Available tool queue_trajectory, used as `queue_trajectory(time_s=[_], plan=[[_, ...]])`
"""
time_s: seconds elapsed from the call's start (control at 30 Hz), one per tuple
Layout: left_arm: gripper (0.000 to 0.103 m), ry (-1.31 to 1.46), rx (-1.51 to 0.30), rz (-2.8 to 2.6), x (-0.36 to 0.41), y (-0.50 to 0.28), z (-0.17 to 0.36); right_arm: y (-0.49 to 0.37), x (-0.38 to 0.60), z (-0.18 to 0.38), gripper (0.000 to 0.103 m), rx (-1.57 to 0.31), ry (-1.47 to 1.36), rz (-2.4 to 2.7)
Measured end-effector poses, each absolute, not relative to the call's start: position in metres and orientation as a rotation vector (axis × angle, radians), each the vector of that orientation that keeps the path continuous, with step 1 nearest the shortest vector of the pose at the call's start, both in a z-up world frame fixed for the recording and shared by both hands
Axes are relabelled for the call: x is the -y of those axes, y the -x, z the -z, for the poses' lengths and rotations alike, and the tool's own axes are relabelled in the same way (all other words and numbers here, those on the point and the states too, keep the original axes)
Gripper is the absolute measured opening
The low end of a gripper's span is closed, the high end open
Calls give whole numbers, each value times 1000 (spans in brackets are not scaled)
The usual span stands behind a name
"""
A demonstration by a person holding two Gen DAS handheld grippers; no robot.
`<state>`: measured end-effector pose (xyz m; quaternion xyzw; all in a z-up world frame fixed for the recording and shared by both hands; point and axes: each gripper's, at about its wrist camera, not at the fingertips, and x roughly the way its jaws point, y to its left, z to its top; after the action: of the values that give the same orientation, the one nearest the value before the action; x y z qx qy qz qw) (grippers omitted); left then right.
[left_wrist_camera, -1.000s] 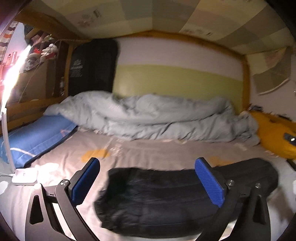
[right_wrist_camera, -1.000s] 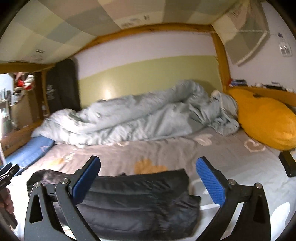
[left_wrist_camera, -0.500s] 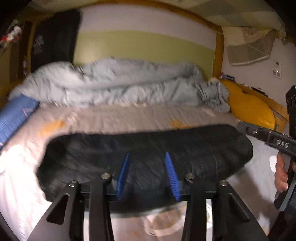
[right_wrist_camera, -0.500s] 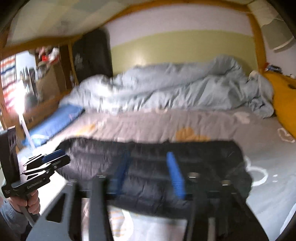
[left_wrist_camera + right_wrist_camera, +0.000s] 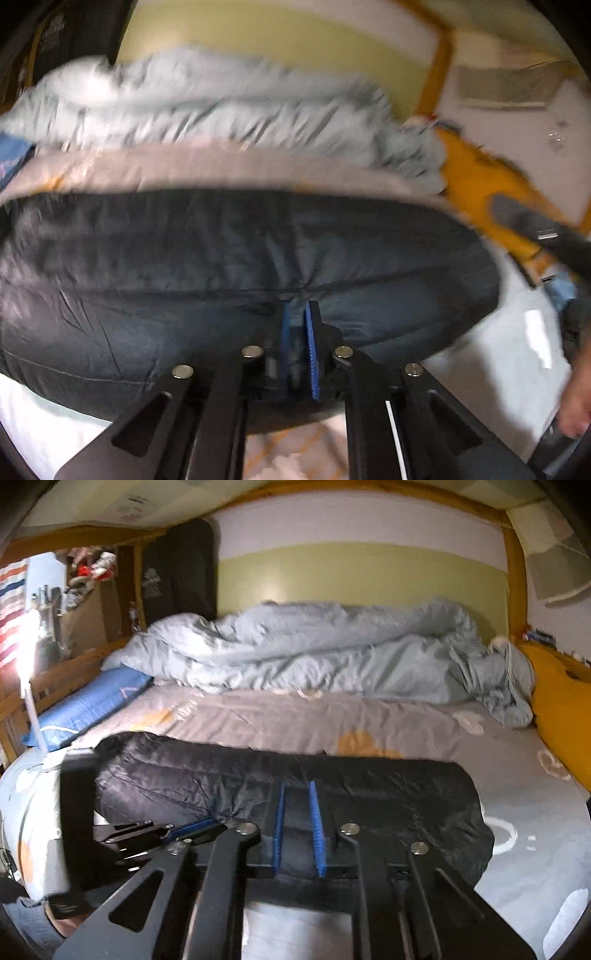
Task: Fold large clothes
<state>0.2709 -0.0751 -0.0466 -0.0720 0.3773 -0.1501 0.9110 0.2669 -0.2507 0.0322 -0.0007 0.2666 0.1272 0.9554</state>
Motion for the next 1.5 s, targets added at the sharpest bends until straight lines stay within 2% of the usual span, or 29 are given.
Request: queue_trajectory(time_s=[0.07, 0.13, 0.4, 0.63, 0.87, 1.0, 1.2, 1.23, 1.3, 1.37, 1.5], plan=[[6, 146, -833, 286, 76, -283, 67, -276, 256, -26, 3, -597, -40, -296], [5, 157, -814, 287, 74, -285, 77, -287, 259, -16, 1, -676, -77, -344], [5, 243, -783, 330, 60, -282, 86, -329, 226, 15, 1, -861, -135, -463], [4, 289, -786, 353, 53, -284, 89, -399, 179, 74, 0, -1132, -137, -403], [4, 282, -793, 346, 53, -283, 88, -453, 172, 77, 0, -1049, -140, -344], [4, 274, -792, 344, 54, -283, 87, -485, 172, 81, 0, -1066, -197, -280], [4, 238, -774, 327, 58, -279, 82, -458, 199, 44, 2, -917, -318, -295], [5, 240, -771, 330, 57, -278, 81, -441, 207, 33, 4, -853, -329, -291], [5, 249, -758, 340, 55, -276, 78, -400, 222, 10, 17, -718, -319, -265], [5, 237, -711, 352, 55, -267, 70, -352, 236, -5, 40, -579, -297, -211], [5, 172, -499, 312, 50, -236, 40, -274, 245, -11, 64, -415, -195, -129]])
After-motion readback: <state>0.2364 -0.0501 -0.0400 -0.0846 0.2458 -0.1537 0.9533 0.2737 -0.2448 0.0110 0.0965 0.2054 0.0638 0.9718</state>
